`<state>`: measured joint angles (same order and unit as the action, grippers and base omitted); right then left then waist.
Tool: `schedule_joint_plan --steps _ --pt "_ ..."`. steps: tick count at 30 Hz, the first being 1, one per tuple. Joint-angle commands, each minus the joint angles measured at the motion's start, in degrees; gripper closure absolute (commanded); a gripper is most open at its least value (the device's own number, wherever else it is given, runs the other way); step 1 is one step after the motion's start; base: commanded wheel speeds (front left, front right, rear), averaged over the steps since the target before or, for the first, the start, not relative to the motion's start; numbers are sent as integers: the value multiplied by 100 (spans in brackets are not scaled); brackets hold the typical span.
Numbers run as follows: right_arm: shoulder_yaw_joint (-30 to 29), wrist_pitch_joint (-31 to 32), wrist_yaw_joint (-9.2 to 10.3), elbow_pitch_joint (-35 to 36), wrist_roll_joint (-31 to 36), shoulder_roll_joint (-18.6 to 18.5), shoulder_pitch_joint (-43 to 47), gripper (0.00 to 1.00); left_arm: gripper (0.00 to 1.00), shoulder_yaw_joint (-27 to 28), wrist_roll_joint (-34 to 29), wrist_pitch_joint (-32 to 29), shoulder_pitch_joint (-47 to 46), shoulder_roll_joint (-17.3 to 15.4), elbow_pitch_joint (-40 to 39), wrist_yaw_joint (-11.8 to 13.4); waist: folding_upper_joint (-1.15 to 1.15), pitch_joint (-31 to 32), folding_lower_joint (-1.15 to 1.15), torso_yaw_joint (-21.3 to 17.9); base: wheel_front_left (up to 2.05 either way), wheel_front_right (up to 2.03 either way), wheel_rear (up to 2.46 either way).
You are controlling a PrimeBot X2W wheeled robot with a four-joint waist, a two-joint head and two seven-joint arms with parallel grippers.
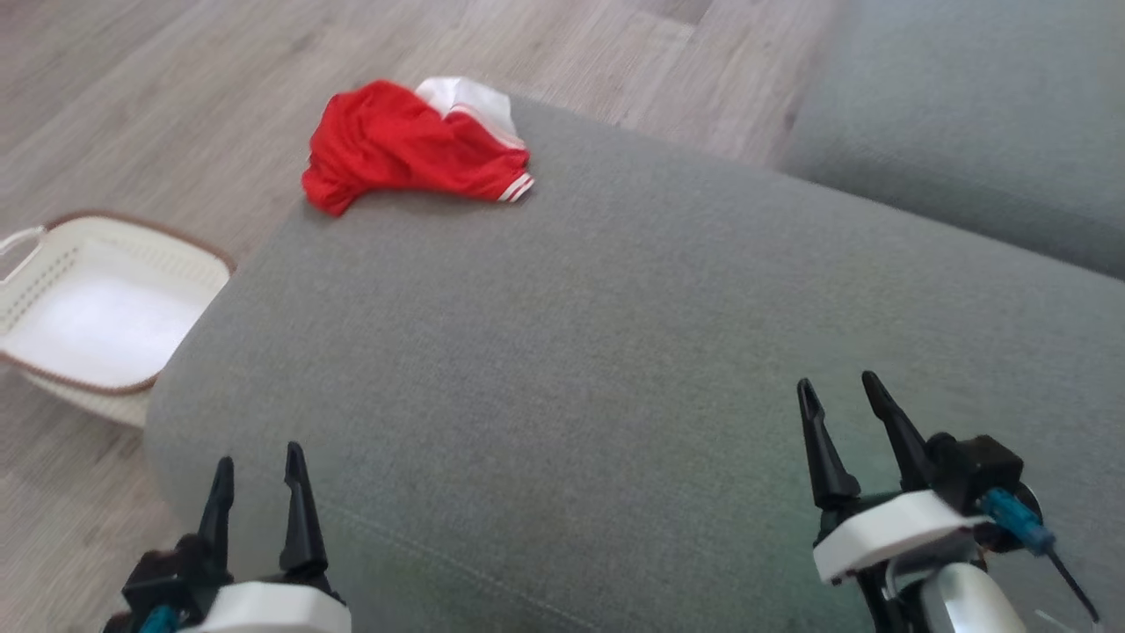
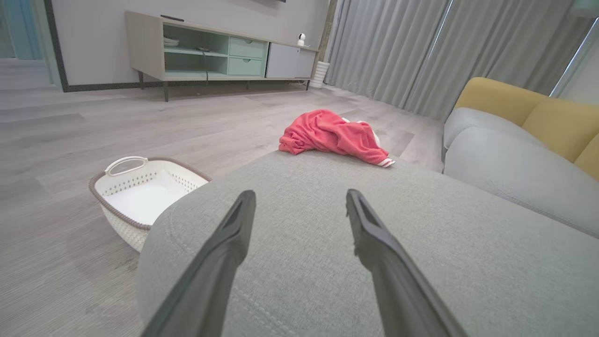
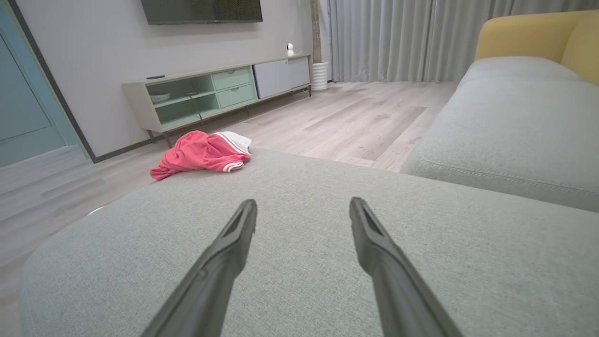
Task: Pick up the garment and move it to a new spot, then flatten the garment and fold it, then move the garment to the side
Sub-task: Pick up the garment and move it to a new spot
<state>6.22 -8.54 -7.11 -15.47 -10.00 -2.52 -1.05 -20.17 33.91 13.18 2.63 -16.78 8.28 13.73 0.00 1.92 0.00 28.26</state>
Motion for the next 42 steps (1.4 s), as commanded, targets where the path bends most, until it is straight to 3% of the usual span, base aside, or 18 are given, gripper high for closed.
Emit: schedule_joint_plan --steps 1,11,16,24,27,31,36,42 --pt "160 -23 -37 111 44 -36 -265 0 0 272 45 81 -143 -55 -249 69 0 -97 0 81 0 0 0" --pt "194 -1 -37 113 139 -36 -399 0 0 428 34 148 -5 9 -390 69 0 -237 0 187 0 0 0" --pt "-48 99 -37 402 312 -36 -349 0 0 589 13 142 -321 -181 -480 15 0 -538 0 255 0 0 0" --pt "-350 772 -37 1582 1067 -36 -644 0 0 1131 -77 -190 -2243 -1067 -656 -283 0 -1856 0 -295 0 0 0" --pt "-398 1006 -37 1975 1313 -36 -817 0 0 1156 -222 -496 -3245 -1439 -379 -428 0 -2262 0 -539 0 0 0" --pt "-451 1241 -37 2426 1532 -36 -933 0 0 1096 -260 -911 -4530 -1647 349 -620 0 -2711 0 -856 0 0 0" --pt "-451 1437 -37 3001 1705 -36 -924 0 0 905 -249 -1459 -5758 -1672 1573 -848 0 -3168 0 -1277 0 0 0" --pt "-463 1609 -37 3656 1918 -36 -840 0 0 526 -365 -2003 -6527 -1606 2817 -1118 0 -3626 0 -1670 0 0 0"
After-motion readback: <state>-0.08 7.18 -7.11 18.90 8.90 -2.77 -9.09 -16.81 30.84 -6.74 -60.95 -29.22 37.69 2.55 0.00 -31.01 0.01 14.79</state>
